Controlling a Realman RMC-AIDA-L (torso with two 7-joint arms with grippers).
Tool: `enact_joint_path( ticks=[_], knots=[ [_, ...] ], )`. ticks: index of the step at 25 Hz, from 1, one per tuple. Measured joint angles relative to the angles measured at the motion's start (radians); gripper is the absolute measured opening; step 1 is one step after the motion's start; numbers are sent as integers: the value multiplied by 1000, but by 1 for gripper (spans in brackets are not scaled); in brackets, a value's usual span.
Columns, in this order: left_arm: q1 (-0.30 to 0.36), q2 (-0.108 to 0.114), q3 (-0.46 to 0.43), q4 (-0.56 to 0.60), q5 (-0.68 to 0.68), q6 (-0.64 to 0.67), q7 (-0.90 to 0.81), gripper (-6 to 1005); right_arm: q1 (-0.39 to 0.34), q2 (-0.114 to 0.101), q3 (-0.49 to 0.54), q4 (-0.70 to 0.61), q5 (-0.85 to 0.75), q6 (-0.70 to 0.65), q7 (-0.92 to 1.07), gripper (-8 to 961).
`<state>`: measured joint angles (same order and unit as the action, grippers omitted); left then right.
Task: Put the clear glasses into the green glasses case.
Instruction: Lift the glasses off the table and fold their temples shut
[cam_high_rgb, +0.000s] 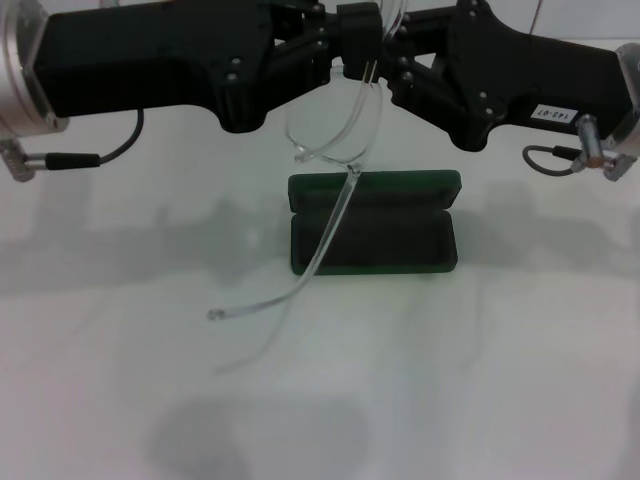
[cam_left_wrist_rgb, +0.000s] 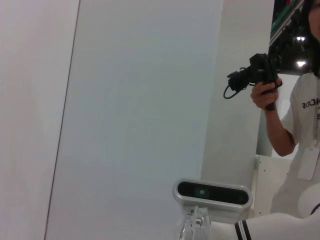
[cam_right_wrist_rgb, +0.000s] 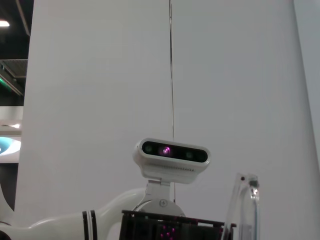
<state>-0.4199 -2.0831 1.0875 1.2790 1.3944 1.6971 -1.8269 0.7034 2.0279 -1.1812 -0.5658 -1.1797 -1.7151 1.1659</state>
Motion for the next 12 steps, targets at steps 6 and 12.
enact_joint_path(
  ticks=[6,12],
  knots=[
    [4,1,0,5,-14,29,-1,47,-14,-1,10,10,7,14,-19,87],
    [4,16,-48,10,-71,144,-9,47,-49,-8,42,10,56,24,-44,87]
  ],
)
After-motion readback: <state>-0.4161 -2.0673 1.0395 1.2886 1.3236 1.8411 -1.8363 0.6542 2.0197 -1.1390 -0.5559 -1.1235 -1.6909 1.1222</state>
